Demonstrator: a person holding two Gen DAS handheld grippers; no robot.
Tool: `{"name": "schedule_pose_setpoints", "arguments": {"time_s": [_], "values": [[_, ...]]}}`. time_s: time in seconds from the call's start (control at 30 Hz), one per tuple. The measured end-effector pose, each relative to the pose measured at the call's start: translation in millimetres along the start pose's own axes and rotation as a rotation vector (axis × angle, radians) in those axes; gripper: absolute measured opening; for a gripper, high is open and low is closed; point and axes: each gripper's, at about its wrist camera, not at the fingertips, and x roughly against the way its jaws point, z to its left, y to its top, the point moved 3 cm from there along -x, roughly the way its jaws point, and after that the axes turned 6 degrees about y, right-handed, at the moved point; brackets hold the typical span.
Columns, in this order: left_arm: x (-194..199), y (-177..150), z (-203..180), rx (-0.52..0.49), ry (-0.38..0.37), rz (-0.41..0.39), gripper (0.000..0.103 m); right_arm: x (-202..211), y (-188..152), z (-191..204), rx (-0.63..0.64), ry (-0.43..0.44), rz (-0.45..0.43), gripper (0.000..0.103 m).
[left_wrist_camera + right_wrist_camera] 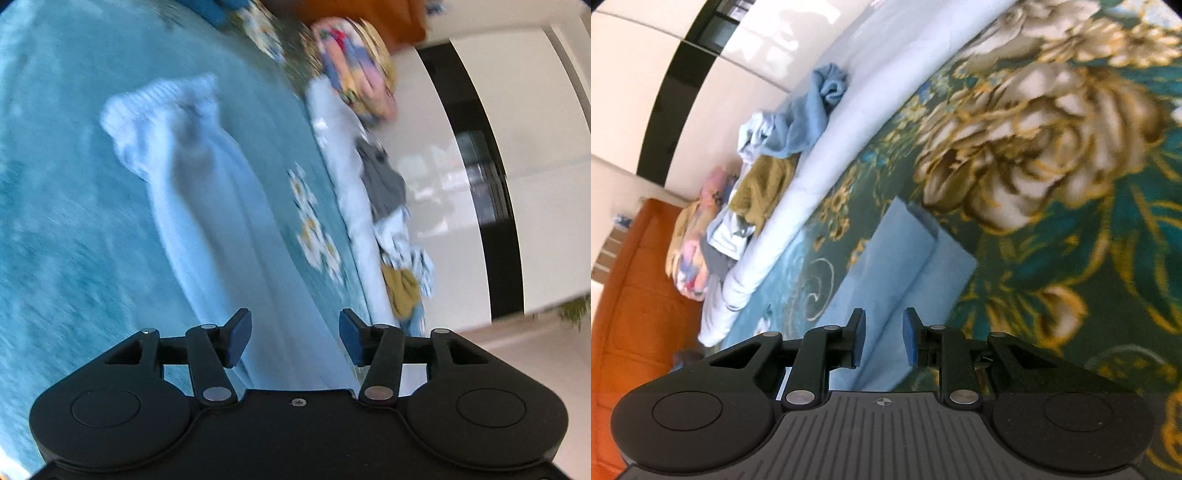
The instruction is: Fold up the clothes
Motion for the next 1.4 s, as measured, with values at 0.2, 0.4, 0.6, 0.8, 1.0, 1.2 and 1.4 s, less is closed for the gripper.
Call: {"name": "schedule_pose_setpoints", "arguments": {"time_s": [0.2,0.4,0.6,0.8,1.0,1.2,1.4], "values": [[-16.3,-20.0,-12.2,-0.061,0.017,0.065,0.052,-38.4,3.0,1.7,-0.026,-0.035,0.034,0.020],[-27.0,-23.5,-8.6,-0.060,0.052,0.076,0.052,-66.5,17.4,42.0,0.046,-0.009,0.030,0.020],[-36.7,-26.0,-6.8,-0.060,0.063,0.094,0.052,-79.7,21.8,71.4,0.149,0.031,0.079,0.022],[-43.6,-25.2,-4.5,-0.055,0.063,0.099,0.053,-66.2,33.4,39.6,0.086,-0.023,0.032,0.022],[-50.1,-30.8,-2.5,-0.063,0.060,0.130,0.053,-84.1,31.8,18.3,-0.025,-0.022,0.055,0.022],[-48.3,-28.9,5.3,-0.048,0.070,0.128,0.057,-108.8,26.0,29.6,0.001,-0.063,0.065,0.021],[-44.2,-26.1,8.4,-0.040,0.063,0.122,0.058,-108.8,21.6,43.5,0.057,-0.078,0.050,0.008]]}}
